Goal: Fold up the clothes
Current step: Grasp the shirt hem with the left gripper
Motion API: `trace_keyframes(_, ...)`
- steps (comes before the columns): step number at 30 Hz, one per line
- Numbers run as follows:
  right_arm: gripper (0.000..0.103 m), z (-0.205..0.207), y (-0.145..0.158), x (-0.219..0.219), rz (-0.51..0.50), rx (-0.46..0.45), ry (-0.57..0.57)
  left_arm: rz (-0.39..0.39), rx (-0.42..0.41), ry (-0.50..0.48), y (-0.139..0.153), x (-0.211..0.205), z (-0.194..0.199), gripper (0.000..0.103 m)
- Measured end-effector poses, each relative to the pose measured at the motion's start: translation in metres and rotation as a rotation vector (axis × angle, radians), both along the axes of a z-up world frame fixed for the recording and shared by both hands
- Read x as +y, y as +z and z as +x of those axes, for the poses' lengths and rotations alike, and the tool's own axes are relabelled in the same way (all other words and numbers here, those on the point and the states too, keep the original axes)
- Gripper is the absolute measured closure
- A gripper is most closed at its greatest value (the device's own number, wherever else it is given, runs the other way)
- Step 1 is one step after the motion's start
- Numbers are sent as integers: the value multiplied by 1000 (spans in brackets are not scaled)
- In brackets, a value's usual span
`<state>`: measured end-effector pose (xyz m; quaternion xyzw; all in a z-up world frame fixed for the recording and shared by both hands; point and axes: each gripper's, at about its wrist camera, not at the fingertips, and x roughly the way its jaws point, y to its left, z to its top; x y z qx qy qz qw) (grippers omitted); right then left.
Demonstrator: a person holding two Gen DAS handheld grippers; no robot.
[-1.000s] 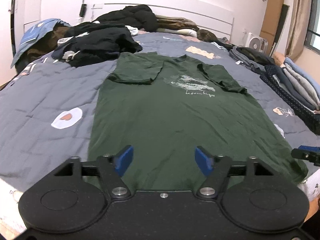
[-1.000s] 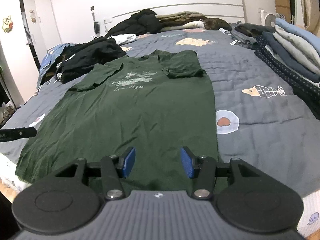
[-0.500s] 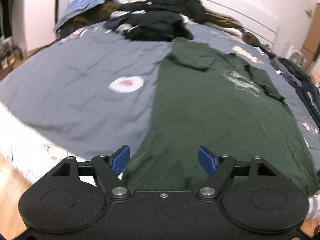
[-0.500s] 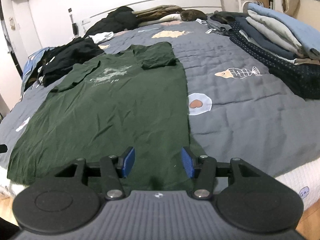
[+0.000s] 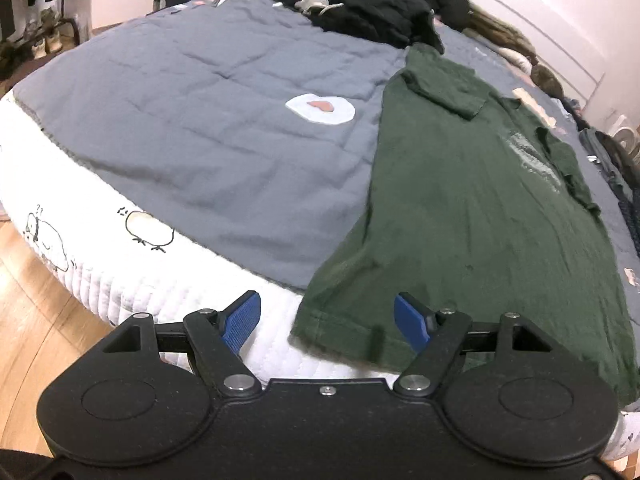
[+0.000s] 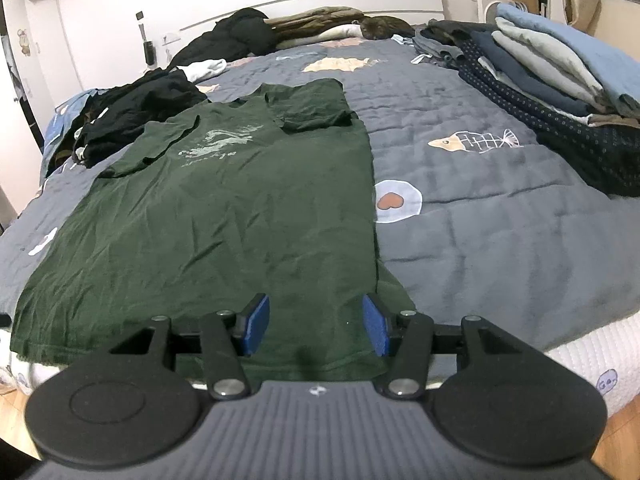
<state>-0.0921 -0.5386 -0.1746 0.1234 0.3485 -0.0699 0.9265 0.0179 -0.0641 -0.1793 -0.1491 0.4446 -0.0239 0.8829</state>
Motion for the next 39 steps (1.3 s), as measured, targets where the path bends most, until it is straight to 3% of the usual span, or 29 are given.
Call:
trace_keyframes(2, 52, 0, 0, 0, 2, -1, -2, -43, 19, 22, -4, 5, 2, 32)
trace_keyframes(5, 52, 1, 0, -1, 12, -5, -8, -83, 44, 33, -9, 9, 4, 41)
trace_keyframes(7, 52, 0, 1, -1, 12, -7, -10, -111, 57, 25, -10, 10, 5, 56)
trace_keyframes(8, 51, 0, 1, -1, 9, -8, -9, -130, 64, 22, -12, 11, 6, 58)
trace_keyframes(14, 51, 1, 0, 2, -10, 5, 0, -88, 95, 35, -17, 5, 8, 58)
trace_keyframes(18, 50, 0, 3, 0, -4, -4, -5, -103, 94, 29, -18, 5, 8, 58)
trace_keyframes(24, 48, 1, 5, -11, -19, 0, -35, -114, 83, 40, -17, 7, 7, 85)
trace_keyframes(29, 48, 0, 6, -23, 12, -10, -80, -105, 40, 31, -6, 4, -1, 89)
trace_keyframes(34, 47, -1, 5, -29, 15, -3, -101, -150, -5, 53, 4, 10, -3, 90)
trace_keyframes(37, 47, 2, 3, -33, -30, 40, -95, -165, -9, 52, 5, 12, -2, 90)
trace_keyframes(39, 47, 6, 1, -42, 19, 81, -89, -167, -2, 53, 3, 12, 0, 90)
